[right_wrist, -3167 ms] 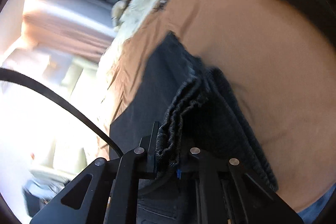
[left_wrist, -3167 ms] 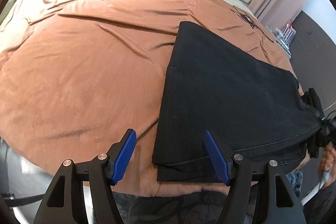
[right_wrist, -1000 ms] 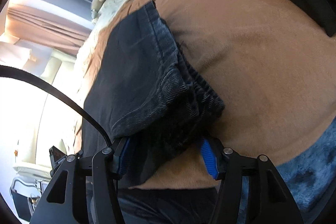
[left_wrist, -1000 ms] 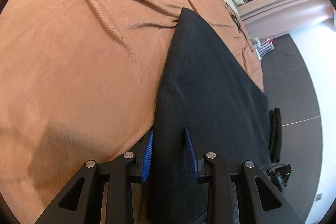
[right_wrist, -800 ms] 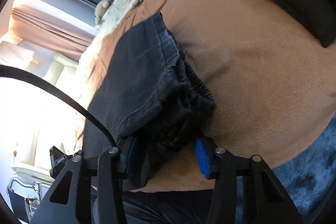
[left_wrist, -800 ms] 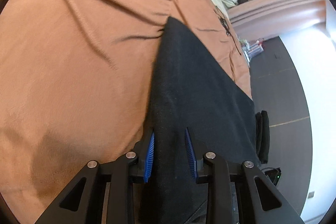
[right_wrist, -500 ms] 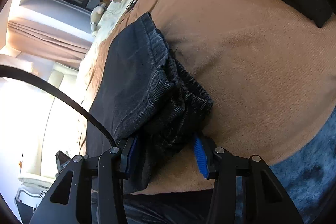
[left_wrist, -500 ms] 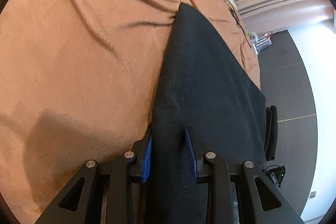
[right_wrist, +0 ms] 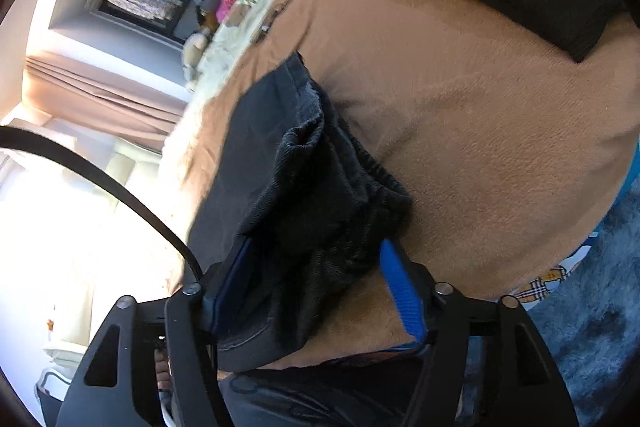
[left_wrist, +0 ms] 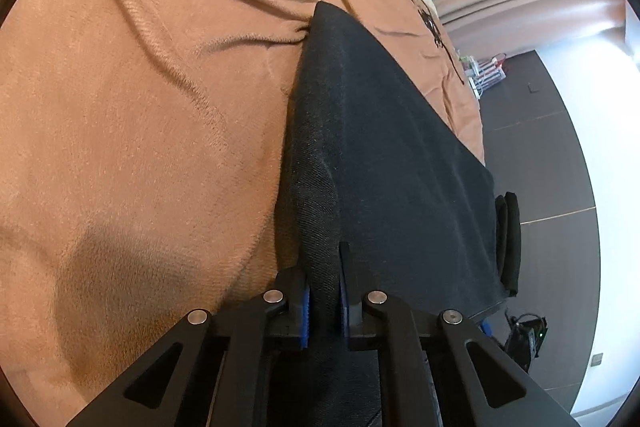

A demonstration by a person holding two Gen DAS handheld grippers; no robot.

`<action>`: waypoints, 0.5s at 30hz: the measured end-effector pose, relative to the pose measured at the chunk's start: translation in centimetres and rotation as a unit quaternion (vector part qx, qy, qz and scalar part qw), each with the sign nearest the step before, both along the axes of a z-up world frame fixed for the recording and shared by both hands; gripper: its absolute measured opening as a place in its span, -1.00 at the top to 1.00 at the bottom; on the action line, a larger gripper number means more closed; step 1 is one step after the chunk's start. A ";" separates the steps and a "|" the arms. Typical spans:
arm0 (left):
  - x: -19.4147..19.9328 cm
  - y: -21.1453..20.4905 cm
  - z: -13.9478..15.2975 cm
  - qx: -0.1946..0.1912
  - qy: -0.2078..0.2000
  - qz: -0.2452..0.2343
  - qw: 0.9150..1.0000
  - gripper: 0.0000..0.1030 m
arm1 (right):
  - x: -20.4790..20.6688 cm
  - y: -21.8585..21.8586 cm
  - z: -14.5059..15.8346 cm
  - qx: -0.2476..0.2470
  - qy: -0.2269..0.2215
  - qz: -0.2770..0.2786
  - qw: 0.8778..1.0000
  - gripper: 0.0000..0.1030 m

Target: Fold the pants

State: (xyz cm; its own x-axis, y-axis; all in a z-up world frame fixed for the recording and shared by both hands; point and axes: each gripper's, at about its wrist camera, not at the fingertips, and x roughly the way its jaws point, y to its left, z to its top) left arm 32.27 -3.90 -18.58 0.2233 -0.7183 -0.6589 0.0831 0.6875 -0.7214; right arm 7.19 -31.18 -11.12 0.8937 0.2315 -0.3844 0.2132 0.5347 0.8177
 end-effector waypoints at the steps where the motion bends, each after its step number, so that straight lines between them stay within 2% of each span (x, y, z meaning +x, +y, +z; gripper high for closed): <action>1: 0.0 0.0 0.0 -0.002 0.001 0.002 1.000 0.79 | -0.3 0.1 -0.1 0.003 -0.008 0.000 1.000 -0.51; 3: 0.1 0.0 -0.1 -0.005 0.000 0.003 1.000 0.79 | -0.6 0.3 -0.4 0.005 -0.019 -0.002 1.000 -0.59; 8: 0.0 0.2 -0.6 -0.003 0.010 0.007 1.000 0.74 | 1.3 1.1 -2.4 0.023 -0.010 0.023 0.999 -0.59; 10: -0.1 0.1 -0.9 -0.002 0.014 0.004 1.000 0.53 | 2.6 1.3 -2.9 0.019 0.003 0.022 1.000 -0.60; 12: -0.1 -0.5 -1.1 -0.001 0.018 -0.004 1.000 0.47 | 3.5 1.1 -3.2 0.023 0.010 0.008 1.000 -0.60; 14: 0.1 -0.5 -1.3 -0.002 0.024 -0.004 1.000 0.47 | 3.9 0.5 -3.4 0.035 0.005 -0.005 0.999 -0.57; 15: 0.1 -0.3 -1.4 -0.004 0.027 0.001 1.000 0.61 | 4.0 0.1 -3.5 0.039 0.003 -0.015 0.999 -0.48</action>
State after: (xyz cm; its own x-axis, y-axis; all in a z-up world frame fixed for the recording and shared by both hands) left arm 32.42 -4.23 -19.98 0.1897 -0.7228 -0.6645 0.0427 0.6823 -0.7299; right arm 11.14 -31.07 -14.59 0.8983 0.2335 -0.3721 0.2337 0.4633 0.8548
